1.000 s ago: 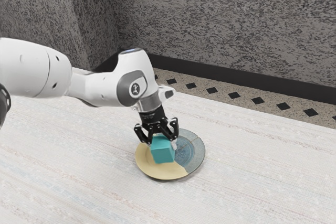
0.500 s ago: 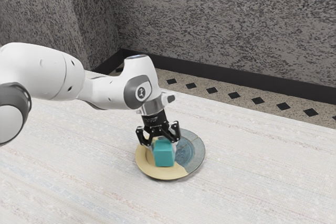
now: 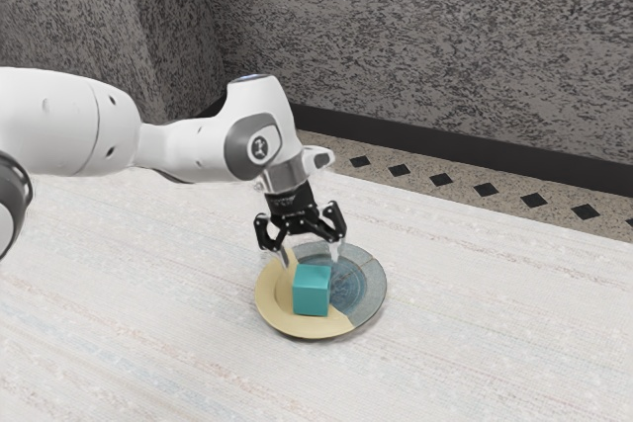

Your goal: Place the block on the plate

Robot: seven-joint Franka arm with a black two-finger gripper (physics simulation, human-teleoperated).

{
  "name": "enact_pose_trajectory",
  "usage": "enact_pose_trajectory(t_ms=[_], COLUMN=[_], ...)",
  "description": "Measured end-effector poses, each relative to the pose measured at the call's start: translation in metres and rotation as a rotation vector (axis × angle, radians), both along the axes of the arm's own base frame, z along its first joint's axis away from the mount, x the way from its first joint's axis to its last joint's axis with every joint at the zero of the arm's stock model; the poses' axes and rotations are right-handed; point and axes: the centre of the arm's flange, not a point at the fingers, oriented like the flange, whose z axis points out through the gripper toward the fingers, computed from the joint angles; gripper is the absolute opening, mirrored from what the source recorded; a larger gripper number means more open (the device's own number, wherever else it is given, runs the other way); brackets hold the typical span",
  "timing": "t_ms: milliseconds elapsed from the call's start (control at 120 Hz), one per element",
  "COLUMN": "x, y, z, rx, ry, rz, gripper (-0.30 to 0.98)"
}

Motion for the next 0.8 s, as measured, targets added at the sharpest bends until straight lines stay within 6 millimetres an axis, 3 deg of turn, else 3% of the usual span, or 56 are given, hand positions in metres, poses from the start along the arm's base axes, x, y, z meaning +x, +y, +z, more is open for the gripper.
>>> enact_pose_trajectory(t_ms=[200, 425, 533, 700, 800], x=[0.001, -0.006, -0.019, -0.038, -0.048], y=[0.003, 0.041, 0.061, 0.081, 0.084], z=[0.093, 0.179, 0.226, 0.268, 0.277], rx=[0.017, 0.092, 0.112, 0.117, 0.111], ry=[-0.063, -0.108, -0.135, -0.126, -0.102], rz=[-0.064, -0.177, -0.227, -0.285, -0.310], gripper=[0.68, 0.68, 0.68, 0.69, 0.69])
